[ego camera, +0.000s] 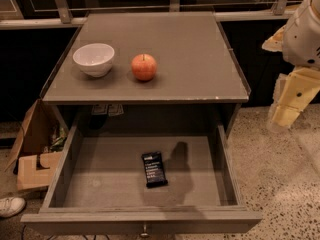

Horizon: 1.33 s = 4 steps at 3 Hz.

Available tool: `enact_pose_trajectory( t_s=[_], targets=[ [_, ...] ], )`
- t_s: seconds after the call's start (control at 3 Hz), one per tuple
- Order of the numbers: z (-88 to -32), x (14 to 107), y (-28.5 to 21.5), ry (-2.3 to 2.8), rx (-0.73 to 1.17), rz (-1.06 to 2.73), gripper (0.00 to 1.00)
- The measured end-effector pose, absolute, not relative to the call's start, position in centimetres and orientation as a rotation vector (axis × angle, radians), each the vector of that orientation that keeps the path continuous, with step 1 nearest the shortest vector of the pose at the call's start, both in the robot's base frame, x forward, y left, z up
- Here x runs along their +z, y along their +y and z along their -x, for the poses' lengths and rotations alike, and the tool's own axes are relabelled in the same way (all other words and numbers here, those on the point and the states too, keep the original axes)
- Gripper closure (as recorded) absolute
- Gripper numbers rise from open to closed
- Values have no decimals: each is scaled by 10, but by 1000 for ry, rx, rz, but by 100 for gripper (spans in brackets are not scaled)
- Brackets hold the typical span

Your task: Pick rxbar blueberry from top drawer and place on counter

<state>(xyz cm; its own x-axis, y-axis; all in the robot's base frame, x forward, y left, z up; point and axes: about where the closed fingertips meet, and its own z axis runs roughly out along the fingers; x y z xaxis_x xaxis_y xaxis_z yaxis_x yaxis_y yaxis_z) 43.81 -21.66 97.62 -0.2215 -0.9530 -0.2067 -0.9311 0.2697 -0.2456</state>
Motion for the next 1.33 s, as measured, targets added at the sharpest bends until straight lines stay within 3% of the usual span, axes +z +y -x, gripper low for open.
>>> enact_pose_trajectory(
  t_s=[1.33],
  targets=[
    [-434, 968, -210, 2355, -181, 1603, 0]
  ],
)
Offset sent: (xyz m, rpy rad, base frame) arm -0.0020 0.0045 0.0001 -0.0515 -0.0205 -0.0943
